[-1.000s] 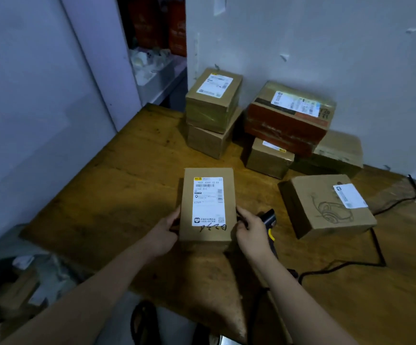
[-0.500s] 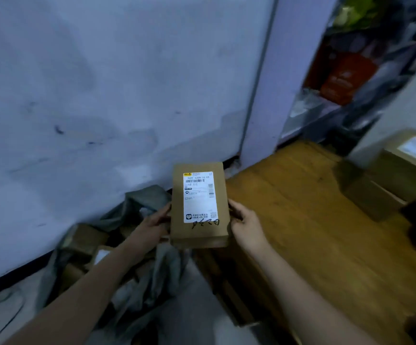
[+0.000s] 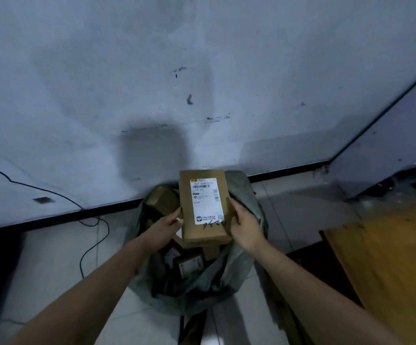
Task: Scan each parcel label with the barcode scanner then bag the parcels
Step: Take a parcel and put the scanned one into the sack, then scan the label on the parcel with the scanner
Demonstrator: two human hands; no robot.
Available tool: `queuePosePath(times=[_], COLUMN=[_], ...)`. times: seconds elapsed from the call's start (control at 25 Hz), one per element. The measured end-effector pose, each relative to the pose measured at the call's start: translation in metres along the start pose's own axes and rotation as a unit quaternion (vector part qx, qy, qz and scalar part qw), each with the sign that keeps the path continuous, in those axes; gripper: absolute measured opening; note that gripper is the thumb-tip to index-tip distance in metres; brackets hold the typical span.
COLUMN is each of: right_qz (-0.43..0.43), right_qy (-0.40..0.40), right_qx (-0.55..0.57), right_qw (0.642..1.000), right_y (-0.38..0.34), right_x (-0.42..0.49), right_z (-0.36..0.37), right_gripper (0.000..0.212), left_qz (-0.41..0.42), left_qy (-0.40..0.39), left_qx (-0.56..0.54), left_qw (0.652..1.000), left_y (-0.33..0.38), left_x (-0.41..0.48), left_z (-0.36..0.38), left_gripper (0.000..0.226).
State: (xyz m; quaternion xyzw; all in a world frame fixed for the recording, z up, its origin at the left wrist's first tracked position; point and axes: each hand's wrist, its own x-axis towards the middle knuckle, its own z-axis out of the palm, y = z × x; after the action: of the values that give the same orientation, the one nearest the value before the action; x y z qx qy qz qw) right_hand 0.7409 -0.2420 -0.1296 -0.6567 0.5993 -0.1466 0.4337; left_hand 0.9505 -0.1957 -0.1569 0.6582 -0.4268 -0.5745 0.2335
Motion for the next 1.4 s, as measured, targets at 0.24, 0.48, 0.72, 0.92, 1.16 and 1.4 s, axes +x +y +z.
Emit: queuePosePath(times=[0.24,0.48,0.72,0.92,1.16,1.4], right_qz=[-0.014,0.026,0.133,0.224,0.333,0.377], right_qy=[-0.024,0.019,0.176,0.339,0.434,0.441], right_qx=[-0.176,-0.264,-0.215,-0.149,-0.112,-0.056], right_qw=[0.984,0.964,0.951,0.901,0.830,0.813], right_y=[0.028,0.046,0.098,0.185,0.299,0.374], right_x=[-0.001,-0.022,-0.111,-0.248,-0.421,-0.501], right_z=[-0.018,-0.093,-0.220,-0.315,-0.370,-0.421], right_gripper=[0.050,0.048,0.047,0.045,0.043,0.044], left_qz=[-0.008,0.092,0.258,0.380,0.472,0.457], left_qy=[-0.055,-0.062,-0.142,-0.221,-0.257,-0.266], left_qx=[0.180,0.330,0.390,0.419,0.474,0.499], left_qw=[0.982,0.937,0.873,0.794,0.697,0.687], left_y=[-0.007,0.074,0.188,0.272,0.303,0.312], left_x=[0.037,0.044,0.059,0.022,-0.083,-0.114], left_z=[-0.006,0.044,0.192,0.397,0.618,0.719], left_gripper=[0.034,0.039,0.044,0.046,0.052,0.053])
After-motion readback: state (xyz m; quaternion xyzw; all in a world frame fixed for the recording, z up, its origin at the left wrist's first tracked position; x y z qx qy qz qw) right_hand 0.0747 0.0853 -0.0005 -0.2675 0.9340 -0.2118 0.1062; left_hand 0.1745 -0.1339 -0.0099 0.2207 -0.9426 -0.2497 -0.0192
